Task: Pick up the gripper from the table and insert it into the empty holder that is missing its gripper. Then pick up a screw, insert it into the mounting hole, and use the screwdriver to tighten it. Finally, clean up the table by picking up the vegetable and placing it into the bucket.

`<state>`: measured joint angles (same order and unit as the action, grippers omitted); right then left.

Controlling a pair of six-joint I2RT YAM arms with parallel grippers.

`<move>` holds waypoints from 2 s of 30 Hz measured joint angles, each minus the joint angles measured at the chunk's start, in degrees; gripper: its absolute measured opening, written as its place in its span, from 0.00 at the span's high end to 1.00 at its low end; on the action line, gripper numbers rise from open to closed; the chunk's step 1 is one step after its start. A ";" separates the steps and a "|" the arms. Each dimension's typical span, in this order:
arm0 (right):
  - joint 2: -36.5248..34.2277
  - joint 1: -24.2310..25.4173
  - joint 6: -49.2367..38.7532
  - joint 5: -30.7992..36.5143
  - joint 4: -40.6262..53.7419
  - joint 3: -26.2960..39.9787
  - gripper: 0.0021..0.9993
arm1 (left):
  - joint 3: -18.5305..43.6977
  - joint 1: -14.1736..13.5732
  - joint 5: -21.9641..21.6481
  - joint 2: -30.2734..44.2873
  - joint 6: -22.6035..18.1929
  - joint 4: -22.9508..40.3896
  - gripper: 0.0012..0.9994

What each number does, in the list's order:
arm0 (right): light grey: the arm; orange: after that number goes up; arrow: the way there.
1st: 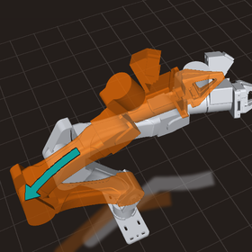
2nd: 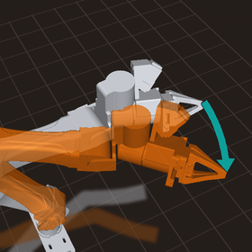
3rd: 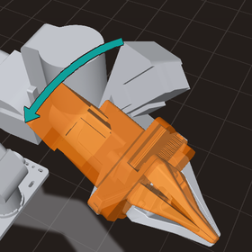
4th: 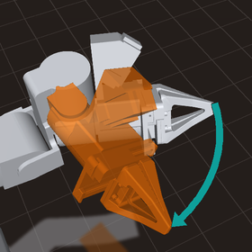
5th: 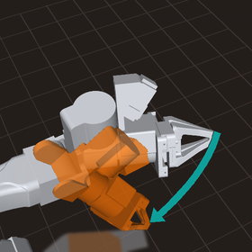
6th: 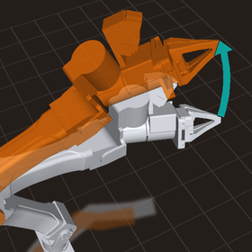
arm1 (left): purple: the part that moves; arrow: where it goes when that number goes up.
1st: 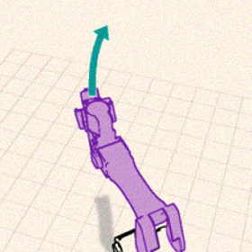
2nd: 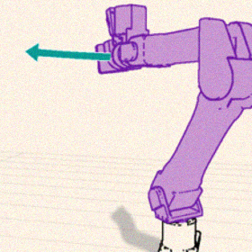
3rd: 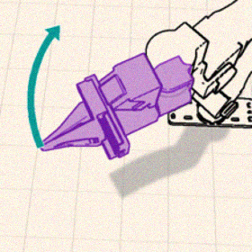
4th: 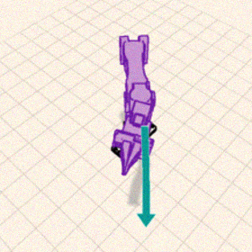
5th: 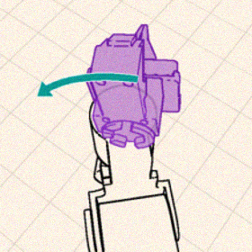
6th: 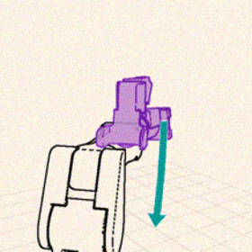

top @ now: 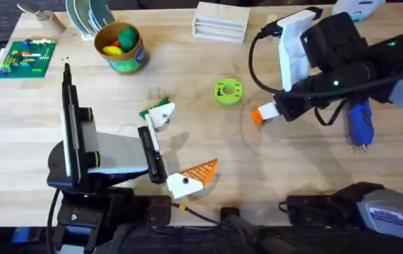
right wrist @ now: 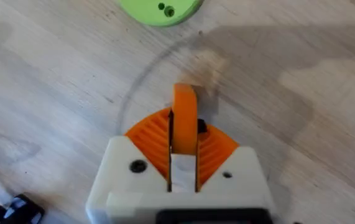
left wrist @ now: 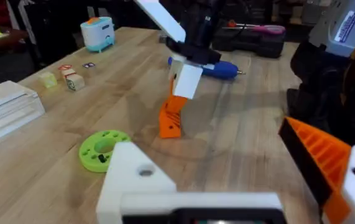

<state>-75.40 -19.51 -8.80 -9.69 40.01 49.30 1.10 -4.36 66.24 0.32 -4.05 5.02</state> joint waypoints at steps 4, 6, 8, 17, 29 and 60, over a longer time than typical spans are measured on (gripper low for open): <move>0.00 0.00 -0.04 -0.25 -0.80 0.00 0.97 | 0.00 0.00 0.00 0.00 0.00 0.00 0.01; 0.00 0.00 -0.04 -0.27 -0.79 0.00 0.99 | 0.00 0.00 0.00 -0.02 0.00 0.00 0.01; 0.00 0.00 -0.04 -0.27 -0.79 0.00 0.98 | 0.00 -0.02 0.00 0.00 0.00 0.00 0.01; 4.11 0.00 0.36 -0.27 6.38 4.12 0.99 | 0.00 0.00 0.00 -0.02 0.00 0.00 0.01; 15.60 0.00 26.14 -28.39 -20.64 -3.14 0.99 | 0.00 0.00 0.00 -0.02 0.01 0.00 0.01; 1.64 -12.25 50.65 -46.99 -53.07 -12.35 0.99 | 0.00 0.00 -1.25 -0.02 5.82 0.02 0.01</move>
<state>-73.75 -31.76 41.86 -56.68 -13.05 36.95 1.10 -4.36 64.99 0.30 1.77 5.04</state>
